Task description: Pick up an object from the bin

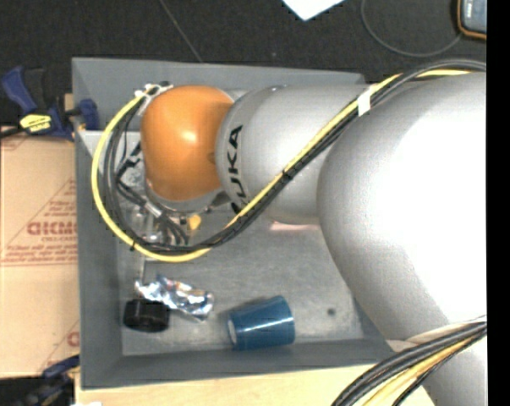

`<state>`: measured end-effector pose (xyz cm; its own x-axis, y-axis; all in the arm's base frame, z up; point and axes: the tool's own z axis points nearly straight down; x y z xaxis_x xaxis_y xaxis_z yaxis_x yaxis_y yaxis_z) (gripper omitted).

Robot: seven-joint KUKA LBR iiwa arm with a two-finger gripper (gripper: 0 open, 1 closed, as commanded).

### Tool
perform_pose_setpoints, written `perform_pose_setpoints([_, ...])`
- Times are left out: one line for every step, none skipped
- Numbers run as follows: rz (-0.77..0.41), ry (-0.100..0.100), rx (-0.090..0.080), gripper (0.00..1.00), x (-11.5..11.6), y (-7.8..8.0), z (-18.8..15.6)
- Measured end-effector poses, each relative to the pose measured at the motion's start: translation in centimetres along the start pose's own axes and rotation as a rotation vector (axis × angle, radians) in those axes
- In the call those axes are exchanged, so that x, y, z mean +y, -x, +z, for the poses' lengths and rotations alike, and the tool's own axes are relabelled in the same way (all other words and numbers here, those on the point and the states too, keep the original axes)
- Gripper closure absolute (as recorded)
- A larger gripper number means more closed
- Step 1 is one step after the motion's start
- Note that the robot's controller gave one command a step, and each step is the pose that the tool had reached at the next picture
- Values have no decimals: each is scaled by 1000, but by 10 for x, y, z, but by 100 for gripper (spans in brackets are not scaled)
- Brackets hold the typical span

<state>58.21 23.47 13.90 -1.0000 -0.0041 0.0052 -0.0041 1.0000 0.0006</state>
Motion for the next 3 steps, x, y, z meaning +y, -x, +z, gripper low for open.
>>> perform_pose_setpoints([5, 2, -8, 0, -1, 2, -4])
perform_pose_setpoints([151, 2, -5, 0, -79, -33, 69])
perform_pose_setpoints([104, 8, -17, 0, -74, -32, 8])
